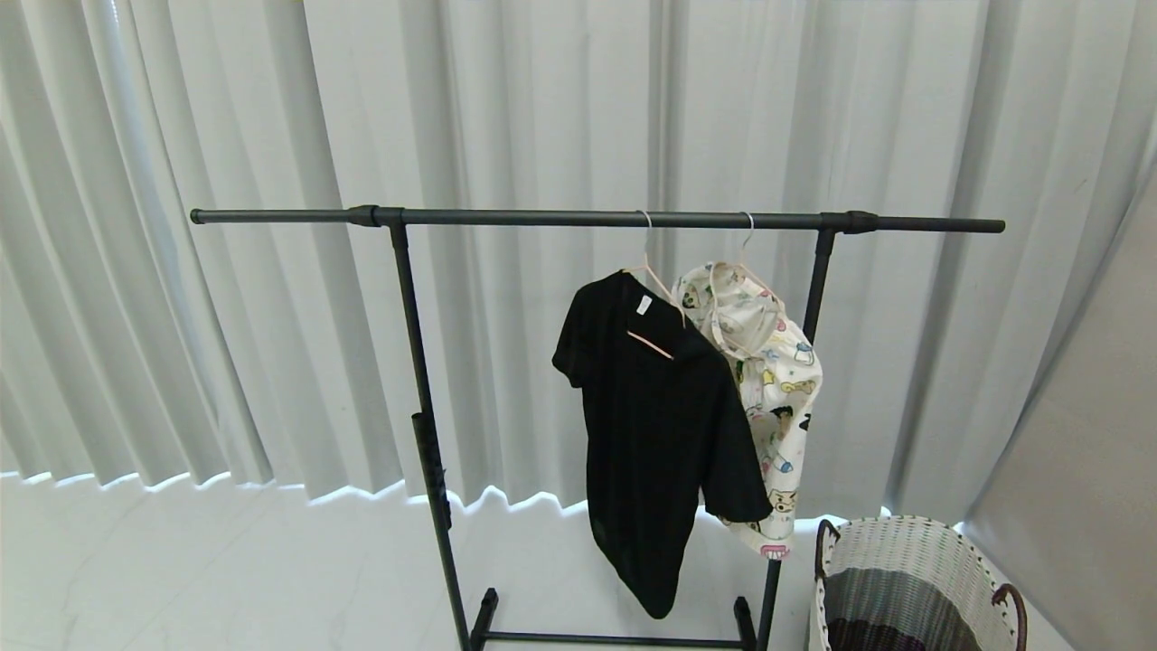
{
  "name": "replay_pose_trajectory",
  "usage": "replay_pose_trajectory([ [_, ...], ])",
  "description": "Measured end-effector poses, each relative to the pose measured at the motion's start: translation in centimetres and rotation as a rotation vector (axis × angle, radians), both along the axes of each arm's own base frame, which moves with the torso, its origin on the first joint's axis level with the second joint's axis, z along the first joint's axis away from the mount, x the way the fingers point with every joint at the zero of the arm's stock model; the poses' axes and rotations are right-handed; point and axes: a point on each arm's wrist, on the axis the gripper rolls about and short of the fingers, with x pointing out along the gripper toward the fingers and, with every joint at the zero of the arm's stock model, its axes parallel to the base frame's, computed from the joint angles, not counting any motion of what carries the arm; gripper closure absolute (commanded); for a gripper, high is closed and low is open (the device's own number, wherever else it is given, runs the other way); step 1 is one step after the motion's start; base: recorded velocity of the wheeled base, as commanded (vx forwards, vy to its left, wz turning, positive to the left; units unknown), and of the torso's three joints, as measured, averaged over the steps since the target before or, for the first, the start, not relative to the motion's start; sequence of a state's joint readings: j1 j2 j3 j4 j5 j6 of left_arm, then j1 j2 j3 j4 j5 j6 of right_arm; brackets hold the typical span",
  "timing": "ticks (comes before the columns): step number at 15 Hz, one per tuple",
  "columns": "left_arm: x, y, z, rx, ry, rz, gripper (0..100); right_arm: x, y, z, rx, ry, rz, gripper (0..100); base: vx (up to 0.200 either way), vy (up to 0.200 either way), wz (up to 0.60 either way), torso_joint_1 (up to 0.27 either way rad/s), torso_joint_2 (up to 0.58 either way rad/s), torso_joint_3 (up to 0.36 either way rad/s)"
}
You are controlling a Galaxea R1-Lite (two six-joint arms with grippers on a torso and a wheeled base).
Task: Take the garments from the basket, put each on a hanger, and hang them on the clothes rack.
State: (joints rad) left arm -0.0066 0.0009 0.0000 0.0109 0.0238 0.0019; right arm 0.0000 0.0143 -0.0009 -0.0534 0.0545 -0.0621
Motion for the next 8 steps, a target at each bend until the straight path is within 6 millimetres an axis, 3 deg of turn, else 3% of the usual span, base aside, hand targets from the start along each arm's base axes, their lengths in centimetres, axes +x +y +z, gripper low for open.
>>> replay_pose_trajectory([
  [2, 0.00, 0.00, 0.00, 0.000, 0.000, 0.000, 0, -0.05, -0.23, -0.43, 0.064, 0.030, -0.102, 0, 0.000, 0.000, 0.00, 0.000, 0.00, 0.000],
  [8, 0.00, 0.00, 0.00, -0.001, 0.000, 0.000, 0, -0.07, -0.24, -0.49, 0.092, 0.033, -0.107, 0, 0.000, 0.000, 0.00, 0.000, 0.00, 0.000],
])
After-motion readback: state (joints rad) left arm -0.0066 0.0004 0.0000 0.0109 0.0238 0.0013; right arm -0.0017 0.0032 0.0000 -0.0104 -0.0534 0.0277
